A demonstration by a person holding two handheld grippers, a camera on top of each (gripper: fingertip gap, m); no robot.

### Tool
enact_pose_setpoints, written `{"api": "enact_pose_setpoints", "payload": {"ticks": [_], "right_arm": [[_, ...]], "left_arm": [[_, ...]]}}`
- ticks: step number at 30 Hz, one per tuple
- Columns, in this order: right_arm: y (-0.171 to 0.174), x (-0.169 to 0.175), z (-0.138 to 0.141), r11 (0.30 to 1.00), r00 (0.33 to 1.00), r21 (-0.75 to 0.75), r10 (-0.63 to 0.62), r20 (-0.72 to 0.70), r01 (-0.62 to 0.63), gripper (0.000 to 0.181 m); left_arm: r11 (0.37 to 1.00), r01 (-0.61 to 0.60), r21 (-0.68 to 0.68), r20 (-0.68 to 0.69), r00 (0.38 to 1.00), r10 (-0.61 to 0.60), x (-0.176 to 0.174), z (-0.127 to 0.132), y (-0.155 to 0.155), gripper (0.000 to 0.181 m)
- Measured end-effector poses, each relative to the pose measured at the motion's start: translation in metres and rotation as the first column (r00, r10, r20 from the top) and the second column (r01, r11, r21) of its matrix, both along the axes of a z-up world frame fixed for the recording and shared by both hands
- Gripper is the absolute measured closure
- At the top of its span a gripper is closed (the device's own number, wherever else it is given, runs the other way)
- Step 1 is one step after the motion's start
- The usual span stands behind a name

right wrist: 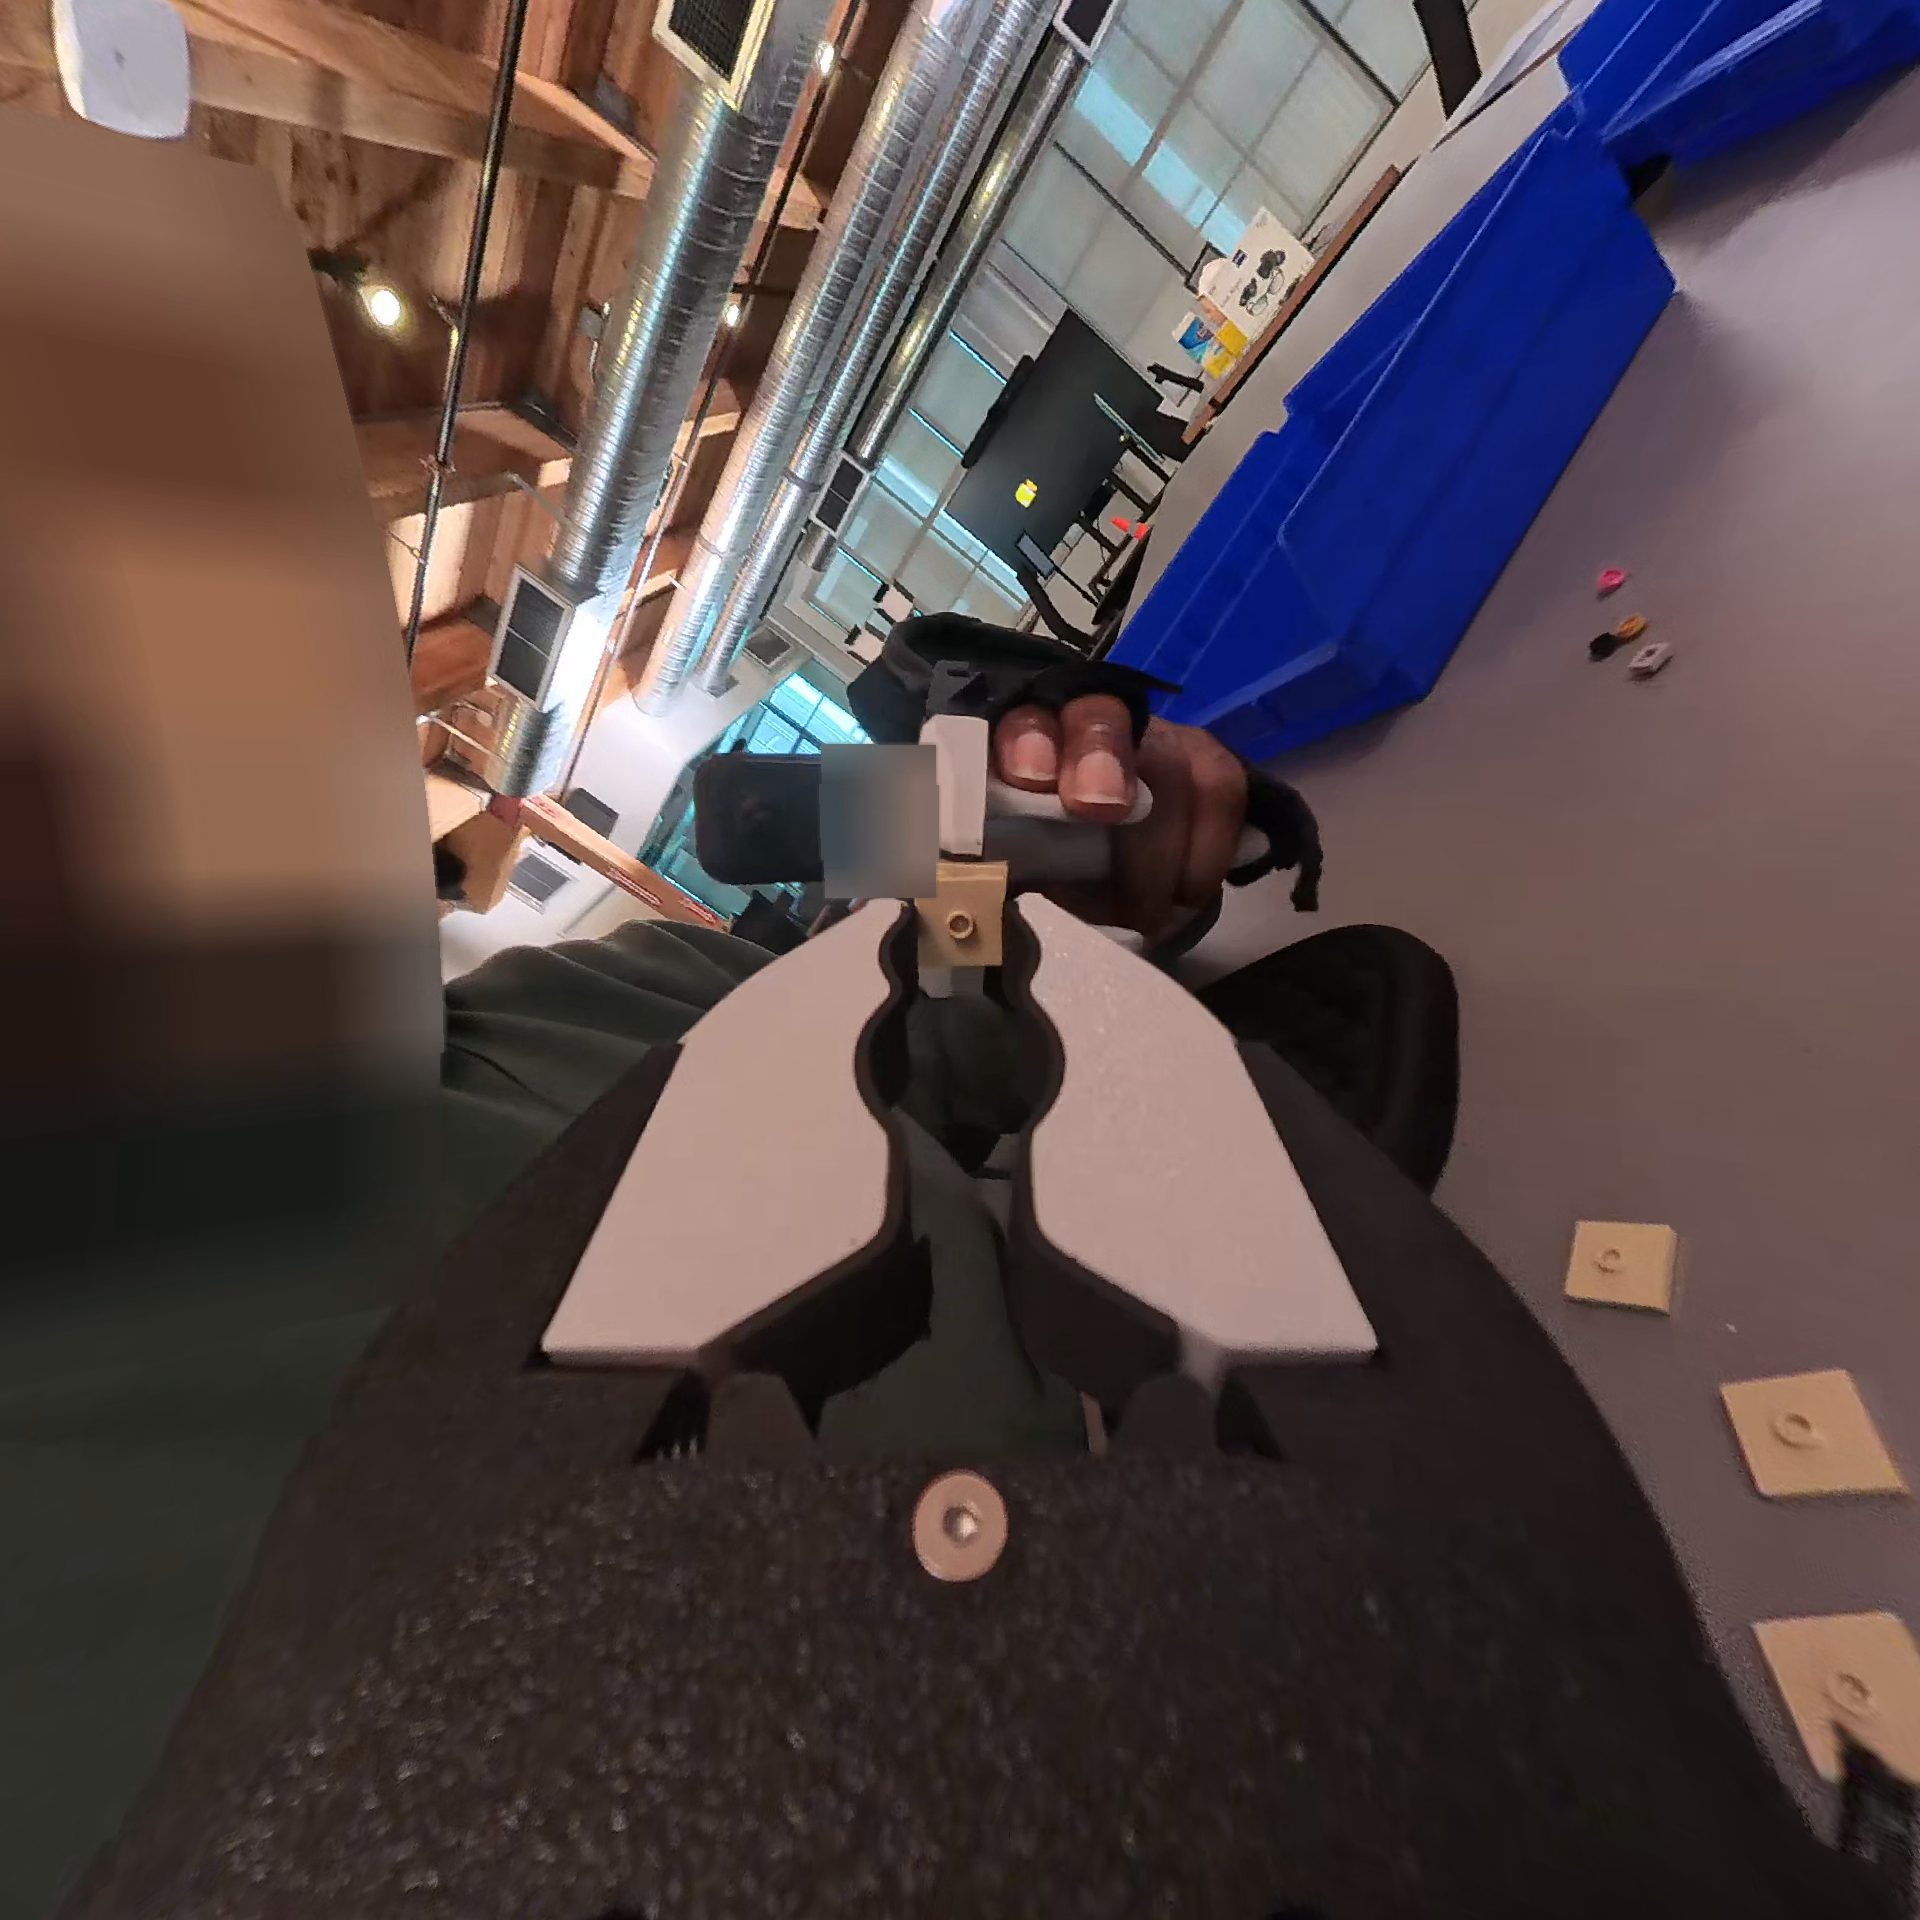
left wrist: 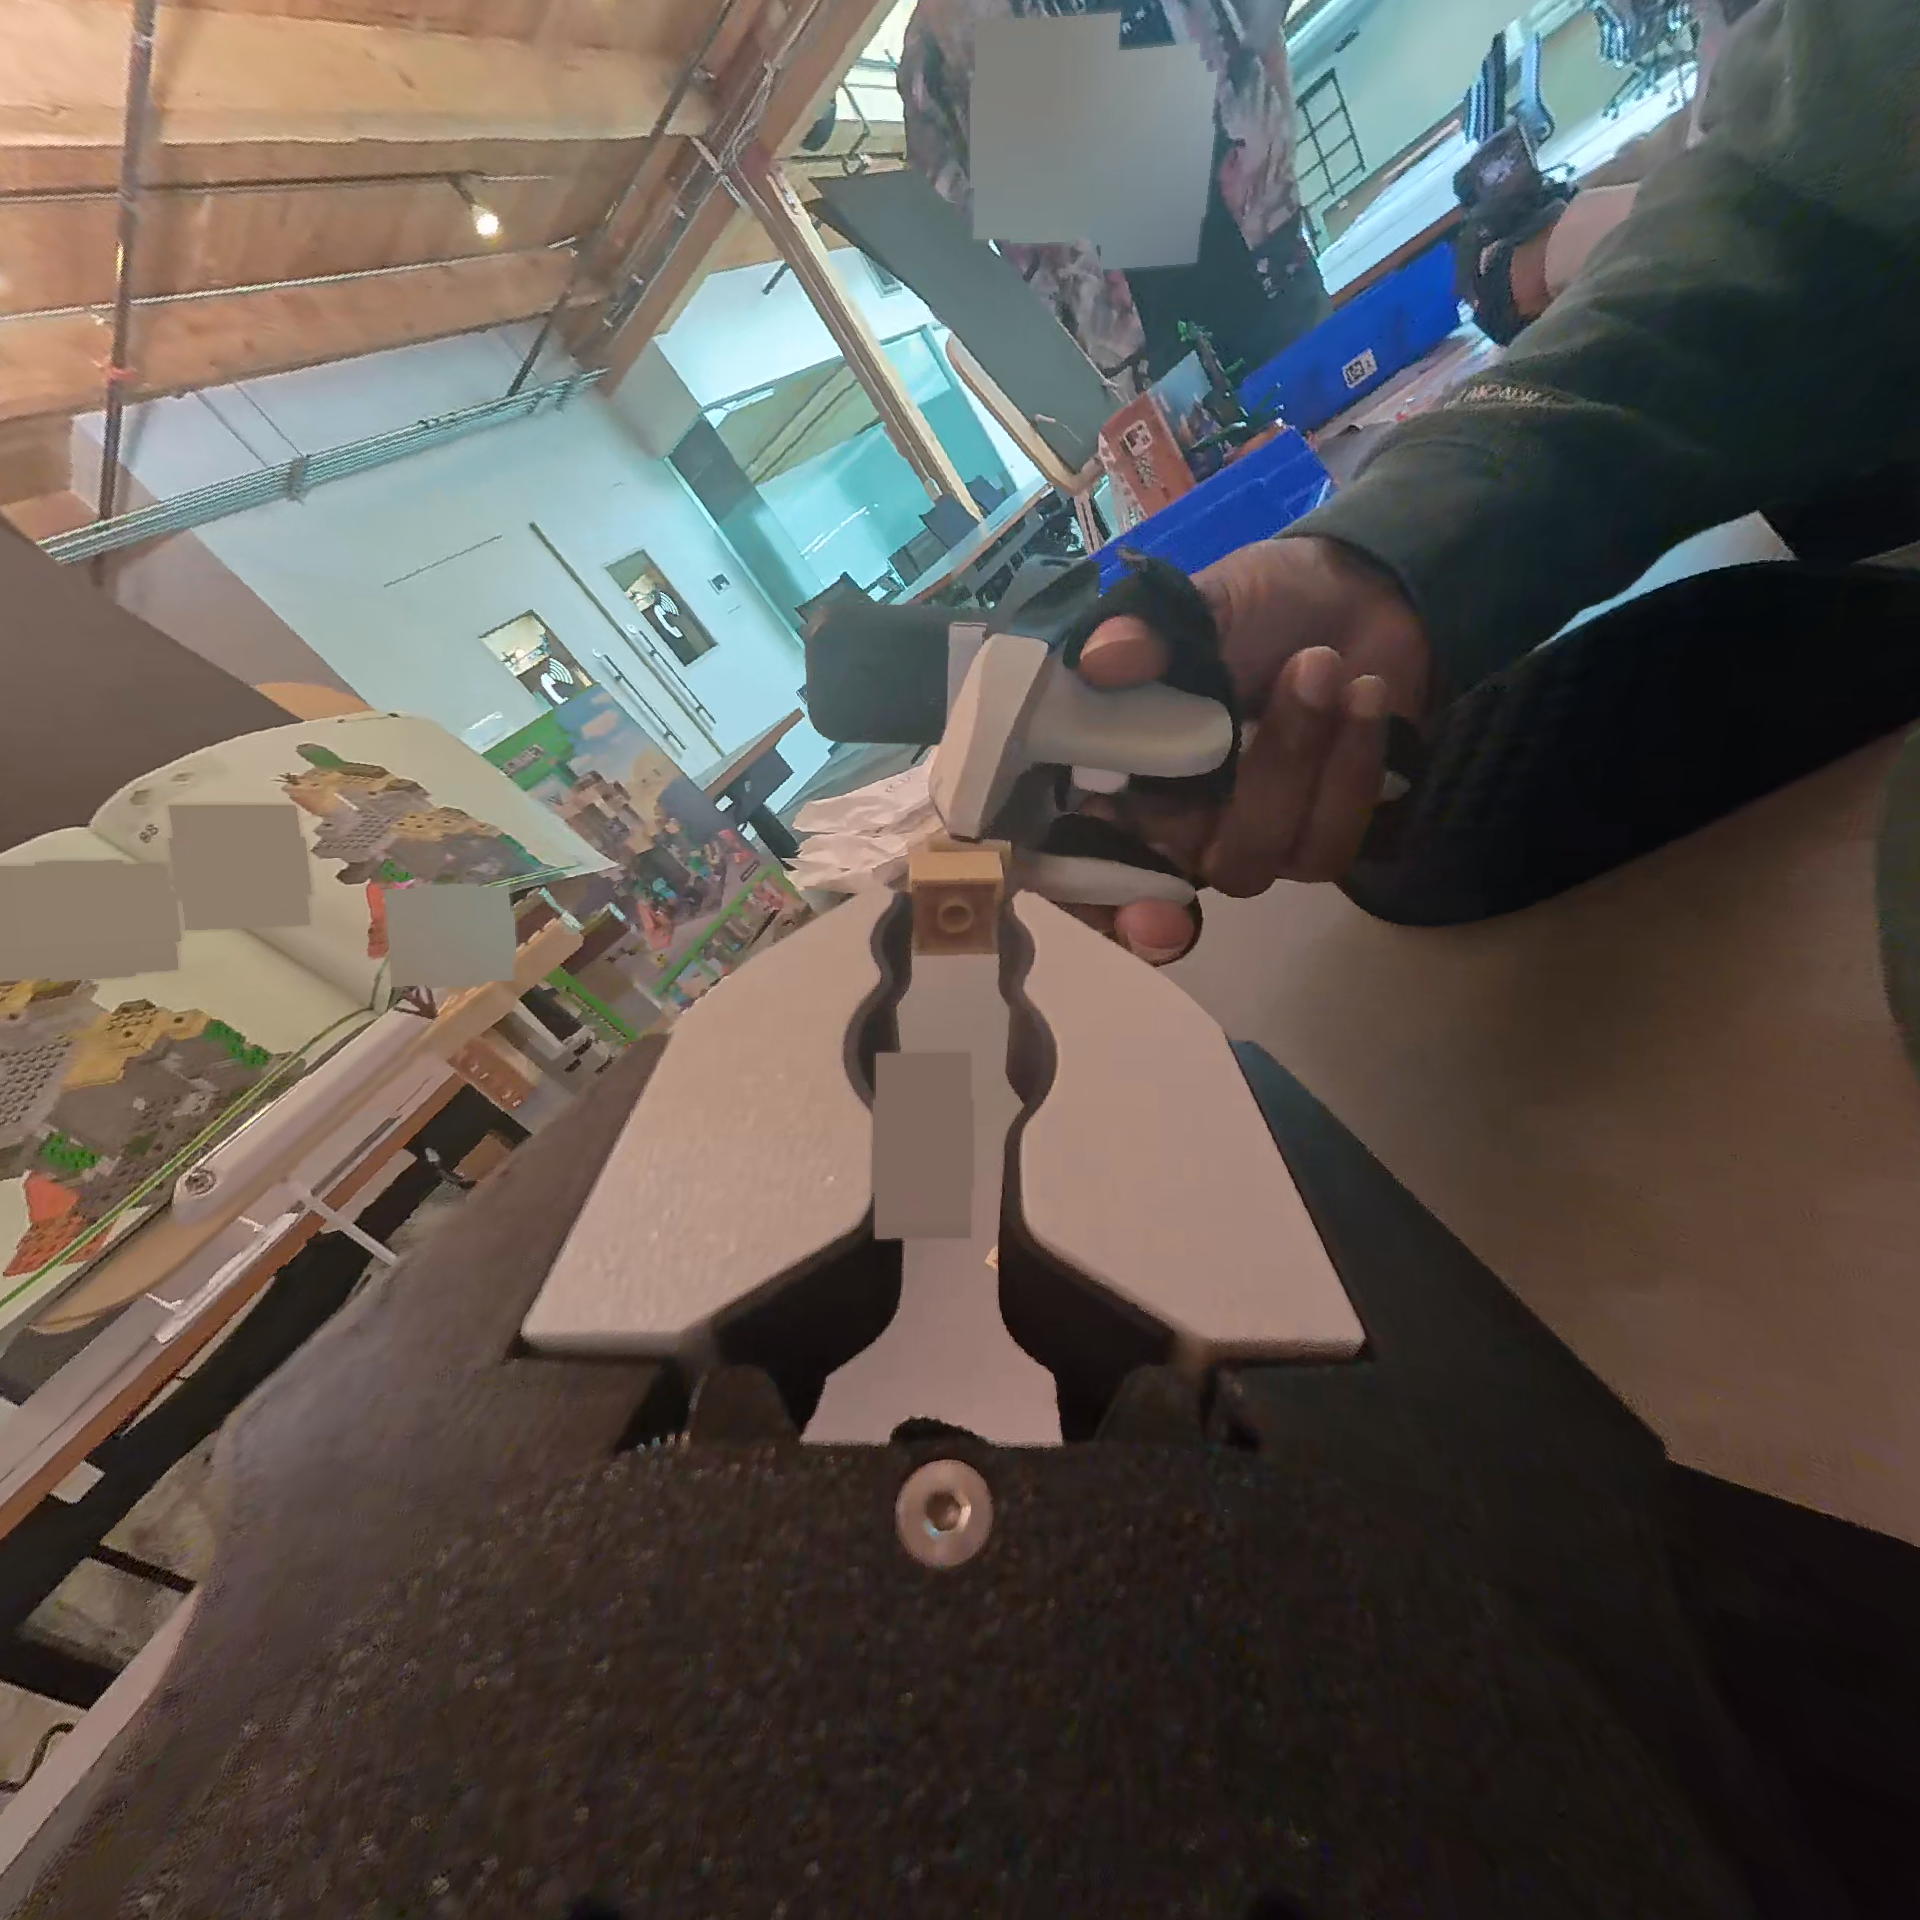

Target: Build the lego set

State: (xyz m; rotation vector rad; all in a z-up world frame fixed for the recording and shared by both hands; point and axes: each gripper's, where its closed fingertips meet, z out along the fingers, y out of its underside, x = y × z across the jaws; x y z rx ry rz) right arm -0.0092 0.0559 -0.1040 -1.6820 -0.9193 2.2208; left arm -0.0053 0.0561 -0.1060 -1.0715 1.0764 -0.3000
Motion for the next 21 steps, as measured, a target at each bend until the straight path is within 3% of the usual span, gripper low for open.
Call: {"api": "enact_pose_setpoints", "payload": {"ticks": [11,21], "right_arm": [[-0.004,0.007,-0.014,0.996,1.000,-0.094,0.001,-0.003,-0.002,0.166],[-0.005,0.009,-0.017,0.996,0.999,-0.083,-0.026,-0.025,0.024,0.166]], "left_arm": [[0.998,0.000,0.057,-0.117,0.993,0.007,0.009,-0.014,-0.004,0.166],[1.000,-0.009,0.013,-0.084,0.996,0.010,0.012,-0.017,-0.004,0.166]]}}
